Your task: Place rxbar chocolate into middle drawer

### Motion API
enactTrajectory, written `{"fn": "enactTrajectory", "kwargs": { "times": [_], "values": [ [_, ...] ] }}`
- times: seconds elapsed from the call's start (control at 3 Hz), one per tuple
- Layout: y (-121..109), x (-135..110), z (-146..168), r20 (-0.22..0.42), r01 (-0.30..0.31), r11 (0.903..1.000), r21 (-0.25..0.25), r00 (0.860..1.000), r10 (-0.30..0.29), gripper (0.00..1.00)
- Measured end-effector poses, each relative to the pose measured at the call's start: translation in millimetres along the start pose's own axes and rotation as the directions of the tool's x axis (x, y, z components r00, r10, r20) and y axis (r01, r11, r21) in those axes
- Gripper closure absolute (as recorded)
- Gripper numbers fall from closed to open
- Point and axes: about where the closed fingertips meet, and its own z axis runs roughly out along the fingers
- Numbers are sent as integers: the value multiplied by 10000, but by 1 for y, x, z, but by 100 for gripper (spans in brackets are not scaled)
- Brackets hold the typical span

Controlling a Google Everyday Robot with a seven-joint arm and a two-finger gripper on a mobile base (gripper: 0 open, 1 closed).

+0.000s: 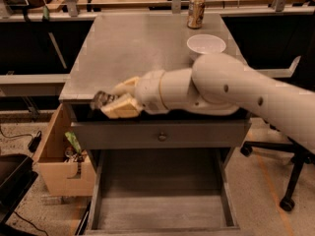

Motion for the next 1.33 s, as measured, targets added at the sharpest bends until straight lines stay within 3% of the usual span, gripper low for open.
{"fn": "enactTrajectory", "kwargs": {
  "times": [0.33,0.67,1.0,1.33],
  "values": [
    [41,83,-14,-678,-882,9954,-378,9940,855,100],
    [48,180,-35,-1832,-2337,9723,14,9558,2300,100],
    [40,256,-43,-2753,-3066,9505,511,9105,3086,100],
    [27,326,-27,-3479,-3528,9297,1061,8627,3671,100]
  ]
}}
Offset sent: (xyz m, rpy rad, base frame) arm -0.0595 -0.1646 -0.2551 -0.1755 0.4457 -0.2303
